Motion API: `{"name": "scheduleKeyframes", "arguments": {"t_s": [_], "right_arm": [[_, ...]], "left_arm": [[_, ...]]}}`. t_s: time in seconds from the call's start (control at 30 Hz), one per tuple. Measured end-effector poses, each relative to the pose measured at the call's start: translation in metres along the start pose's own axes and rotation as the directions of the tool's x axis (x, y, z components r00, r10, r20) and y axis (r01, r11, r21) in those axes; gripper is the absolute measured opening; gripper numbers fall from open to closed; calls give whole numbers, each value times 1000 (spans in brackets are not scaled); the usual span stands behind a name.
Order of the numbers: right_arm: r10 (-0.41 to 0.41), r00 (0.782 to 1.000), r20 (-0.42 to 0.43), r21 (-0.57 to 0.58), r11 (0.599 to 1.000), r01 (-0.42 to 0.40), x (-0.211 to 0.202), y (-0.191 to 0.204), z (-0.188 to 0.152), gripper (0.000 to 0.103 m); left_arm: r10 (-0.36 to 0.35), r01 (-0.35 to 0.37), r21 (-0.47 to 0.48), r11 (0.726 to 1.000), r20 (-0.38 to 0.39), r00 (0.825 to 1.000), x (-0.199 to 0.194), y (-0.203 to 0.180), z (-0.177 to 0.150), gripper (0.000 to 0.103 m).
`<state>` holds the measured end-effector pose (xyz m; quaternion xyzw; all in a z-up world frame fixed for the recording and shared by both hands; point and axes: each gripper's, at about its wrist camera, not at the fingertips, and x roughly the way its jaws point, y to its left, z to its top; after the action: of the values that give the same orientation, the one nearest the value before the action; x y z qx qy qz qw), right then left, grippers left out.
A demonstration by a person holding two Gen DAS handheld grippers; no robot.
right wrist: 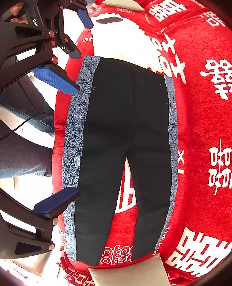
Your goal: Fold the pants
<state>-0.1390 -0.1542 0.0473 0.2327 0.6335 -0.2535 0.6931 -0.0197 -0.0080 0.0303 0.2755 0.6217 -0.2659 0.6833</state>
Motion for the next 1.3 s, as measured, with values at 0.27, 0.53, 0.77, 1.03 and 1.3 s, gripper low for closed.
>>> {"name": "scheduleKeyframes", "arguments": {"t_s": [0.27, 0.53, 0.77, 1.03, 1.3], "right_arm": [[4, 1000, -12, 17, 1000, -4, 1, -2, -3, 103], [-7, 1000, -11, 20, 1000, 7, 1, -1, -8, 103], [-10, 1000, -9, 46, 999, 11, -1, -3, -10, 103], [-17, 1000, -18, 59, 998, 18, 2, -1, -12, 103], [-31, 999, -30, 64, 997, 33, 3, 2, -14, 103]], "left_arm": [[-22, 21, -6, 1000, -9, 1000, 1, 3, -3, 103], [-16, 16, 9, 1000, 3, 1000, -3, 2, -6, 103], [-13, 13, 10, 1000, 5, 1000, -3, 3, -6, 103], [-11, 11, 14, 1000, 14, 1000, -5, 8, -9, 103], [-14, 14, 13, 1000, 13, 1000, -5, 13, -11, 103]]}}
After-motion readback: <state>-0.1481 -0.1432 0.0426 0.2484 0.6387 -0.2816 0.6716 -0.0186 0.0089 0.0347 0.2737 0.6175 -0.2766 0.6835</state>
